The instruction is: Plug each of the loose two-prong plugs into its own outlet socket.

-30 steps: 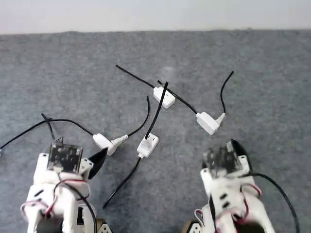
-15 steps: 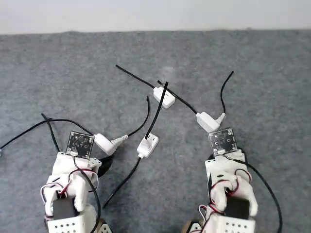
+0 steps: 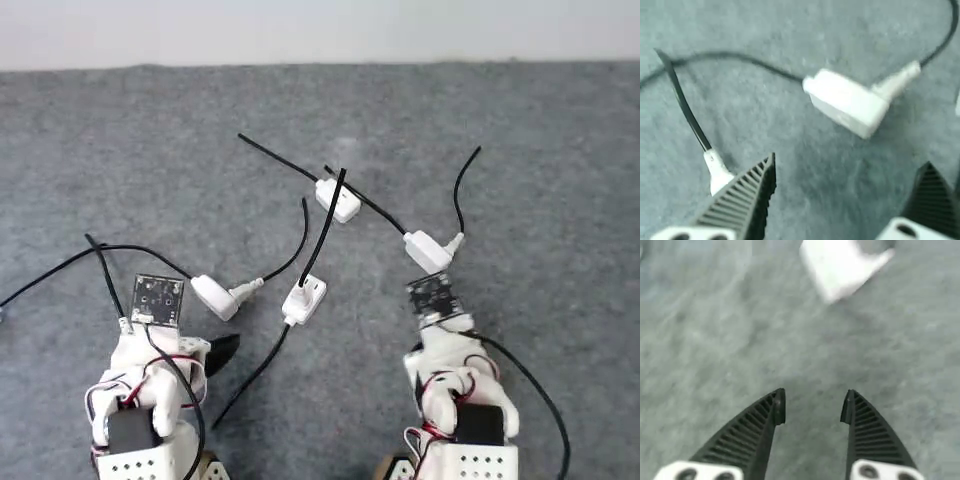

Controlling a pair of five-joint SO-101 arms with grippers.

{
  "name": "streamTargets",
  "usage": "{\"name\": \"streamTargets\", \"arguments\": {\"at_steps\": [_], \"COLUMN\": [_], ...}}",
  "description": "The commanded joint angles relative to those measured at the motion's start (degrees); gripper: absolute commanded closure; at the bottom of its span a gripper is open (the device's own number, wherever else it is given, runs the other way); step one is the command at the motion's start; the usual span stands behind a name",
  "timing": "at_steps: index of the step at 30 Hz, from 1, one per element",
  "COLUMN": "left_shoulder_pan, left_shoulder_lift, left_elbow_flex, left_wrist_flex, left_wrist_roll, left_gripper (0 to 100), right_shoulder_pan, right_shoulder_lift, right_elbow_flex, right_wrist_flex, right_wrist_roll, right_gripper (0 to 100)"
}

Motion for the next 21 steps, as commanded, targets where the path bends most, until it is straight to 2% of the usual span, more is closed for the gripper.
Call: {"name": "streamTargets", "arguments": {"at_steps": [1,4,11,16,21], "left_shoulder_pan": [-0.9,-0.8,-0.9,-0.9,-0.9], "left_shoulder_lift": [-0.6,-0.6,-0.6,-0.6,-0.6], "left_elbow_flex": [-0.3,-0.3,-0.3,-0.3,-0.3], "left_wrist_flex": [2.1,2.1,2.1,2.1,2.1], "left_wrist_roll": [1.0,1.0,1.0,1.0,1.0], "left_gripper": [59,59,59,59,59], "right_shoulder_pan": [-0.5,1.5,9.6,10.6,8.0], "right_shoulder_lift": [-0.4,0.1,-0.4,-0.4,-0.5], "right_elbow_flex": [1.2,1.2,1.2,1.2,1.2], "right_wrist_flex": [2.9,3.0,3.5,3.5,3.5], "right_wrist_roll": [3.5,8.9,9.2,9.0,9.1], "right_gripper": [80.9,81.6,90.5,90.4,90.4]}}
